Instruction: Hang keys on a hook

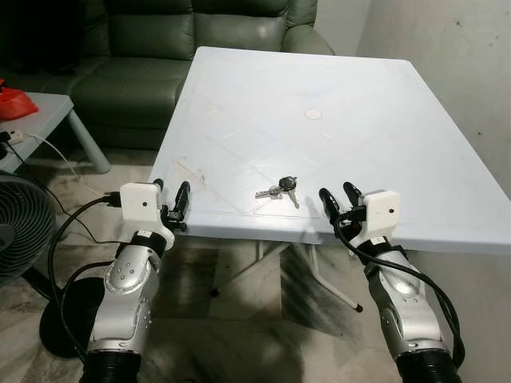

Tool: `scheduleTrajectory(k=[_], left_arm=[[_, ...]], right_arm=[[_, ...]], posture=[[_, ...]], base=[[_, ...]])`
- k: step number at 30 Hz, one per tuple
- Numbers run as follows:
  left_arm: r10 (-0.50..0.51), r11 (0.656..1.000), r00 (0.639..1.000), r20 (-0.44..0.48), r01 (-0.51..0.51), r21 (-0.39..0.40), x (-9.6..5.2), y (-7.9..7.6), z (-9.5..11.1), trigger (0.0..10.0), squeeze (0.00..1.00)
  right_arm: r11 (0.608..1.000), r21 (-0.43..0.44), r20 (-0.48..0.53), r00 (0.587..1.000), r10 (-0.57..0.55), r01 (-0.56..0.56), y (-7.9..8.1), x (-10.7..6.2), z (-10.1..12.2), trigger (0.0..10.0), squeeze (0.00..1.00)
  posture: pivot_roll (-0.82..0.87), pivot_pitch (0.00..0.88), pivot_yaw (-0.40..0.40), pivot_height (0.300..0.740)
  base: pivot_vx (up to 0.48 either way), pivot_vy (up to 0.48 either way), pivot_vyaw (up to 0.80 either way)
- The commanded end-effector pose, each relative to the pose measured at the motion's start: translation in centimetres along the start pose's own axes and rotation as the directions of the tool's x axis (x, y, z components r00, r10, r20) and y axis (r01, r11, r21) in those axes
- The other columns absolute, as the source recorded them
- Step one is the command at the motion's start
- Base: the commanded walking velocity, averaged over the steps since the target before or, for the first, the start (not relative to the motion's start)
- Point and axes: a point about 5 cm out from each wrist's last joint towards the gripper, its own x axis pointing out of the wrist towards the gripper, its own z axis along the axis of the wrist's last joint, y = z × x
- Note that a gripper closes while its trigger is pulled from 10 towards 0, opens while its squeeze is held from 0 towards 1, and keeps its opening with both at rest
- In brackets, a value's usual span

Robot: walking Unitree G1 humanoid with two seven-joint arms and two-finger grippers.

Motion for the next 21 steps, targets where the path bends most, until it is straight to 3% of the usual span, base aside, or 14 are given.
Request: scheduleTrajectory(k=[1, 11, 21], left_arm=[[-0.011, 1.000, 1.000, -0.012, 0.012, 0.010, 0.20, -0.14, -0.06, 10.0, 0.00], [-0.017, 1.000, 1.000, -0.015, 0.017, 0.009, 0.44, -0.26, -0.03, 10.0, 0.00], [-0.029, 1.000, 1.000, -0.008, 0.029, 0.008, 0.71, -0.50, 0.05, 10.0, 0.00]], right_arm=[[1.000, 0.001, 0.018, 1.000, 0.012, -0.012, 0.17, 0.00, 0.37, 10.0, 0.00], [1.000, -0.005, 0.014, 1.000, 0.024, -0.024, 0.26, -0.13, 0.29, 10.0, 0.00], [0.999, 0.004, 0.009, 0.999, 0.039, -0.039, 0.47, -0.15, 0.12, 10.0, 0.00]], posture=[[0.02, 0.084, -0.051, 0.740], [0.01, 0.079, -0.049, 0.740], [0.01, 0.065, -0.049, 0.740]], base=[[0.000, 0.000, 0.00], [0.000, 0.000, 0.00], [0.277, 0.000, 0.00]])
